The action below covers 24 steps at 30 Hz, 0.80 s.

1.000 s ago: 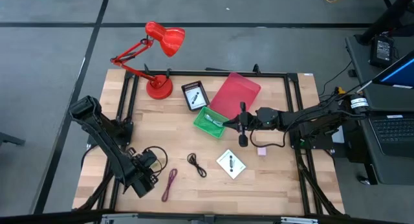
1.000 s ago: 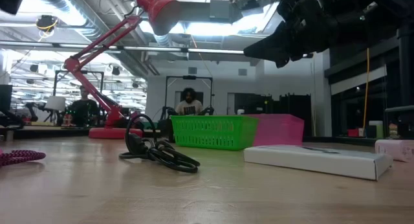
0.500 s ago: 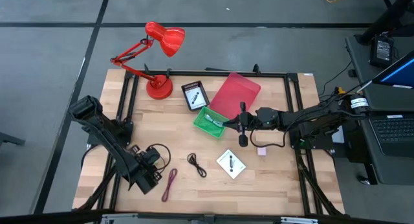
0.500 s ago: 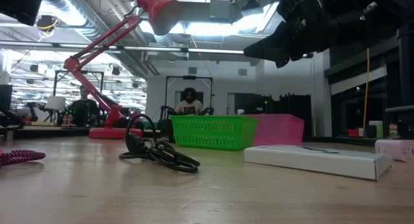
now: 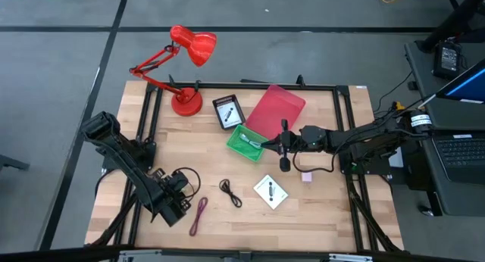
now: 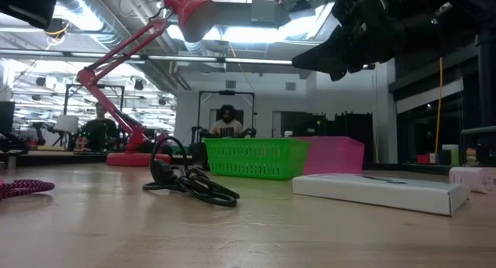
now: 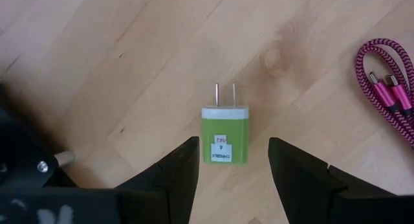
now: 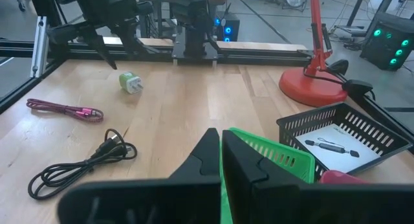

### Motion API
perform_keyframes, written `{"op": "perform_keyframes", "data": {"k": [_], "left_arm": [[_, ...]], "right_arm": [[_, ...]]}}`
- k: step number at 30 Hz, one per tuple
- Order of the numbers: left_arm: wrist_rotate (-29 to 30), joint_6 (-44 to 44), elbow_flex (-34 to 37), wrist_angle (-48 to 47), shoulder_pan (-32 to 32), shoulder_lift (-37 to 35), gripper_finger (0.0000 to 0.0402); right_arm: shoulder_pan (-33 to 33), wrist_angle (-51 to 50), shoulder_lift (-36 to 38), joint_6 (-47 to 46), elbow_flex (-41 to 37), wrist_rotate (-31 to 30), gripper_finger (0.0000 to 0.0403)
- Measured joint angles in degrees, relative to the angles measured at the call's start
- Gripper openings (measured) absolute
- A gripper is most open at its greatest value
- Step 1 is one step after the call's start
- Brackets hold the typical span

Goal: Pick and place items into bin
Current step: Put the green charger adapter into the red bin

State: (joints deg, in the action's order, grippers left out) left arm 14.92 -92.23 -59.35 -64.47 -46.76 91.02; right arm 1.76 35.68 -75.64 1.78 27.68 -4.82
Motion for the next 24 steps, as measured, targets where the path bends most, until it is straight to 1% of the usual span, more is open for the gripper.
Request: {"op": "perform_keyframes", "data": {"k": [5, 11, 15, 19, 24], "left_arm": [[-0.2, 0.0, 0.0, 0.0, 0.0, 0.0, 0.018], [-2.6, -2.6, 0.0, 0.0, 0.0, 0.0, 0.018], [-2.5, -2.8, 0.0, 0.0, 0.0, 0.0, 0.0182], [-2.4, -3.1, 0.0, 0.0, 0.0, 0.2, 0.0192], [-2.6, -2.7, 0.0, 0.0, 0.0, 2.8, 0.0208]], "right_arm": [[0.0, 0.0, 0.0, 0.0, 0.0, 0.0, 0.0], [0.0, 0.0, 0.0, 0.0, 0.0, 0.0, 0.0], [0.0, 0.0, 0.0, 0.0, 0.0, 0.0, 0.0], [0.0, 0.0, 0.0, 0.0, 0.0, 0.0, 0.0], [0.0, 0.0, 0.0, 0.0, 0.0, 0.0, 0.0]]}}
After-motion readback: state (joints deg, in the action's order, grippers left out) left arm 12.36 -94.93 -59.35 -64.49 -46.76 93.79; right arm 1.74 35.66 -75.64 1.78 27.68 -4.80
